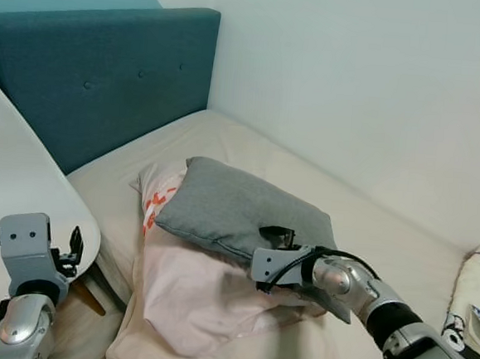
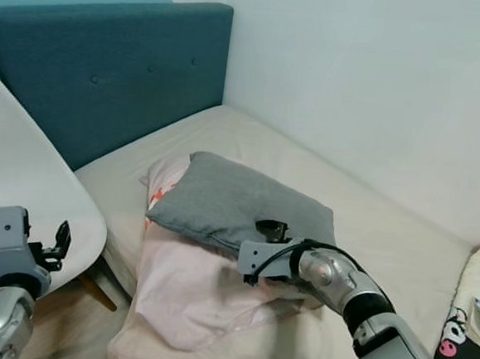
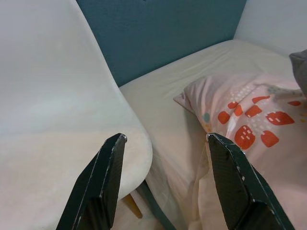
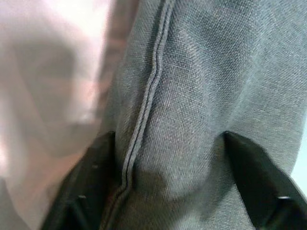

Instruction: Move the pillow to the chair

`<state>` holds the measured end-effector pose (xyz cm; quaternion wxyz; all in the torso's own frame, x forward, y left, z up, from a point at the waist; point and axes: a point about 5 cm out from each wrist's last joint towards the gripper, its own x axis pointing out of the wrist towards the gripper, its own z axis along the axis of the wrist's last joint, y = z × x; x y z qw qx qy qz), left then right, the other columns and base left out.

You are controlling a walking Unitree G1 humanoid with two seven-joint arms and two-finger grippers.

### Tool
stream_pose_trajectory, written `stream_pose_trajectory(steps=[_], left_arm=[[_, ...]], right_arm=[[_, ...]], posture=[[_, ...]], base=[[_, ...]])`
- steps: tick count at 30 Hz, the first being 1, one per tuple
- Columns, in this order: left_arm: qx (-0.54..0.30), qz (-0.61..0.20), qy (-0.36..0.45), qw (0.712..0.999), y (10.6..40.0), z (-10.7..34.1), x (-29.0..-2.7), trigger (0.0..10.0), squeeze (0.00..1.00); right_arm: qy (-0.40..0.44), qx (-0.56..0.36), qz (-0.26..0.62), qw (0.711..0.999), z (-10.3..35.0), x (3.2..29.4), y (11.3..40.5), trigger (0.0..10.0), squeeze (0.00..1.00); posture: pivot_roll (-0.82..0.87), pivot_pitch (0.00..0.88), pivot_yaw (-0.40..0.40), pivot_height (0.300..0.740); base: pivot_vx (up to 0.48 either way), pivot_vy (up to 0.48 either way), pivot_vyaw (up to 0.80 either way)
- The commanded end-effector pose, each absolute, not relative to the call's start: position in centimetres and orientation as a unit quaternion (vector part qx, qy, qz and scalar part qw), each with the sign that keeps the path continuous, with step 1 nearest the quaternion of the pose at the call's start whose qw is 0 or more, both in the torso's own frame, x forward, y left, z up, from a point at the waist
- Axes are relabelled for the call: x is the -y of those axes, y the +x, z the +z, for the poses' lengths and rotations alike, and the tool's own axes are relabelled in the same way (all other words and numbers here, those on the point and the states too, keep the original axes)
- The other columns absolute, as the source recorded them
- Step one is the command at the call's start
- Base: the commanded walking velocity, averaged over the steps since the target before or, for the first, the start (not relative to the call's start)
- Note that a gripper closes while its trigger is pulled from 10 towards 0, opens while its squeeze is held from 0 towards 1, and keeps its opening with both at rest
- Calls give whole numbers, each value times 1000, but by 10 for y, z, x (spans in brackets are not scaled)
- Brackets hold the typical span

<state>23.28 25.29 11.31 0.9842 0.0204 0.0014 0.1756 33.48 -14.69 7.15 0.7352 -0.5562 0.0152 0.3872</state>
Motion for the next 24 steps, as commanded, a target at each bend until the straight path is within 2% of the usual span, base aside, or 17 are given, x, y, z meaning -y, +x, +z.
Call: stream_pose_trajectory(steps=[1,2,6,10,12,18,20,21,22,23,24], left_arm=[[-10,174,19,985,233,109,-251,10000,0],[-10,174,20,984,233,110,-252,10000,0],[-9,175,20,984,233,110,-252,10000,0],[-8,175,20,984,234,110,-252,10000,0],[-6,173,21,985,236,110,-252,10000,0],[-5,173,21,985,237,111,-251,10000,0],[-3,175,21,984,238,111,-252,10000,0],[-3,175,21,984,238,111,-252,10000,0],[-3,176,20,984,238,112,-253,10000,0],[-3,176,20,984,238,112,-253,10000,0],[-2,177,20,984,239,112,-253,10000,0]], right_arm=[[-575,-48,371,728,61,159,332,3451,0],[-586,-58,356,726,57,162,332,0,0],[-587,-66,343,730,57,166,333,0,0],[-582,-76,324,741,57,170,335,0,0],[-571,-87,309,756,57,175,335,0,0],[-560,-92,294,769,58,179,336,0,0],[-517,-89,266,809,67,181,342,0,0],[-517,-89,266,809,67,181,342,0,0],[-489,-82,252,831,75,182,347,0,0],[-489,-82,252,831,75,182,347,0,0],[-464,-73,240,850,82,181,352,0,0]], posture=[[1,0,-153,740],[3,0,-152,740],[3,0,-151,740],[2,0,-149,740],[1,0,-148,740],[2,0,-149,740],[-1,0,-147,740],[-1,0,-147,740],[-2,0,-146,740],[-2,0,-146,740],[-5,0,-144,740]], base=[[0,0,0],[0,0,0],[0,0,0],[0,0,0],[0,0,0],[0,0,0],[0,0,0],[0,0,0],[0,0,0],[0,0,0],[0,0,0]])
